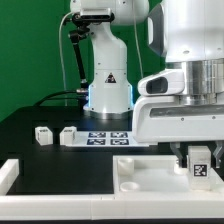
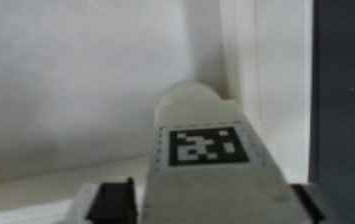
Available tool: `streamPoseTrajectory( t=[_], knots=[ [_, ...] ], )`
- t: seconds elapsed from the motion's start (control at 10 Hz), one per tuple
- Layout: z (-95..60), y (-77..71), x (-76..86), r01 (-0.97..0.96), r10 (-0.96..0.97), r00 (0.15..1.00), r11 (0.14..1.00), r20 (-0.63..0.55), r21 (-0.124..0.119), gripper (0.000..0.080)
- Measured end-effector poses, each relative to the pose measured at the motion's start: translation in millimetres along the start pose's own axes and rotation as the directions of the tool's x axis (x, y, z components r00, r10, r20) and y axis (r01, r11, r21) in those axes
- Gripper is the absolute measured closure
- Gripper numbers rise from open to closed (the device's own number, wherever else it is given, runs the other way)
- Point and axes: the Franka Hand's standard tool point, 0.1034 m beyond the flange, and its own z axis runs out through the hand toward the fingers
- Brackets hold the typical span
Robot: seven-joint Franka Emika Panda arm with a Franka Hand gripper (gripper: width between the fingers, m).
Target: Assemble square table
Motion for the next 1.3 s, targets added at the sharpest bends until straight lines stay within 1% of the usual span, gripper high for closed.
streamPoseTrajectory(
  t=[0.2,0.3,0.4,0.5,0.6,0.7,0.8,0.9,1.0,1.1,1.2,1.3],
  knots=[
    [0.0,-0.2,-0.1,-0.129,0.129,0.992,0.992,0.0,0.001,0.0514],
    [0.2,-0.8,-0.7,-0.266,0.266,0.964,0.964,0.003,-0.001,0.0514],
    [0.1,-0.7,-1.0,-0.413,0.413,0.911,0.911,0.004,-0.009,0.0514],
    [-0.4,-1.2,-1.2,-0.536,0.536,0.844,0.844,0.011,-0.023,0.0514],
    [-0.9,-2.1,0.3,-0.654,0.655,0.755,0.755,0.028,-0.041,0.0514],
    [-0.6,-1.9,1.8,-0.77,0.772,0.634,0.636,0.051,-0.054,0.0514],
    [-0.5,-2.7,1.6,-0.863,0.864,0.497,0.501,0.079,-0.056,0.0512],
    [0.2,-2.9,1.6,-0.946,0.945,0.311,0.318,0.104,-0.059,0.0512],
    [0.5,-2.8,1.6,-0.973,0.971,0.213,0.221,0.112,-0.064,0.0512],
    [0.7,-1.7,1.0,-0.977,0.975,0.196,0.204,0.105,-0.067,0.0512],
    [1.2,-1.6,-0.6,-0.971,0.971,0.222,0.229,0.089,-0.071,0.0512],
    [0.9,-3.4,-0.1,-0.985,0.985,0.147,0.154,0.092,-0.073,0.0512]
  ],
)
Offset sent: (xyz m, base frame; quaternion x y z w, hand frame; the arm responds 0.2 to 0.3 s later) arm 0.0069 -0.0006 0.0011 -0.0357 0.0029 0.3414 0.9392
